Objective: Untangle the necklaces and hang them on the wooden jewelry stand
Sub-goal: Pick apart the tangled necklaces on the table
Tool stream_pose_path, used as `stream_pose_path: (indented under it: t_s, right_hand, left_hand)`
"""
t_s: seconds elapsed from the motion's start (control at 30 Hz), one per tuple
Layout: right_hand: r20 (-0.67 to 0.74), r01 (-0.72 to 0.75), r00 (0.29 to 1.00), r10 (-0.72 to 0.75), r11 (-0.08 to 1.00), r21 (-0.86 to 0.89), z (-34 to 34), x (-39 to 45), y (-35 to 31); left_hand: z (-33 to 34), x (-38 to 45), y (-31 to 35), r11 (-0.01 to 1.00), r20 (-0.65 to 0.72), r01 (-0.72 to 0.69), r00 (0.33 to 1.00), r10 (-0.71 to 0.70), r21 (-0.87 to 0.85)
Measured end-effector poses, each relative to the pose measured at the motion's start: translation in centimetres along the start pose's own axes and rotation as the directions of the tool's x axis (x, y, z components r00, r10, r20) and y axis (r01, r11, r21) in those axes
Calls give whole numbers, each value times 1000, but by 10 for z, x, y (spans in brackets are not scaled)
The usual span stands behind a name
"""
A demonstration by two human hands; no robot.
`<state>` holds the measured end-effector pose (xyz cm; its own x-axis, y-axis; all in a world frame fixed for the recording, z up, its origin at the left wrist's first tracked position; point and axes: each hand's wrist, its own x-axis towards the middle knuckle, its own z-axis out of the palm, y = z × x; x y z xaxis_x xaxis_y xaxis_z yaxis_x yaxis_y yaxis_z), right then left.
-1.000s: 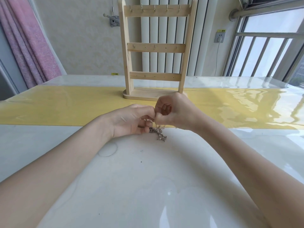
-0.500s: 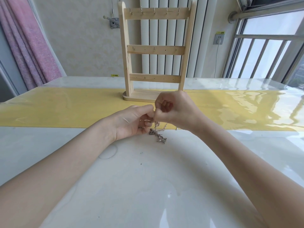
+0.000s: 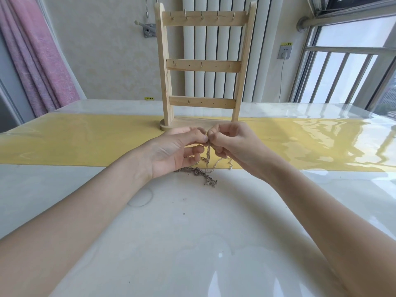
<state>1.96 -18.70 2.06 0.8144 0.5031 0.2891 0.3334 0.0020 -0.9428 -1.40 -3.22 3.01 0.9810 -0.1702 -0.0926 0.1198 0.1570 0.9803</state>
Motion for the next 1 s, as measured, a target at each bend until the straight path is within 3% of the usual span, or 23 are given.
stream_pose_path:
  t_s: [0.23,0.47,0.73,1.0]
  right_hand:
    - [26,100,995,-98,912,-397,4,1,-8]
    - [29,137,990,-136,910,-391,3,1,-6]
    - [126,172,984,-127,869,-464,4,3,-5]
    - [120,161,986,-115,840,-518,5,4,-3]
  left_hand:
    - [1,3,-4,992,-62,121,991,-122,-16]
    - [-3,1,-2,979,40,199,980,-197,-46]
    - [-4,1,-6,973,84,222,970,-227,69]
    - [-2,0,-6,970,55,232,970,-237,76]
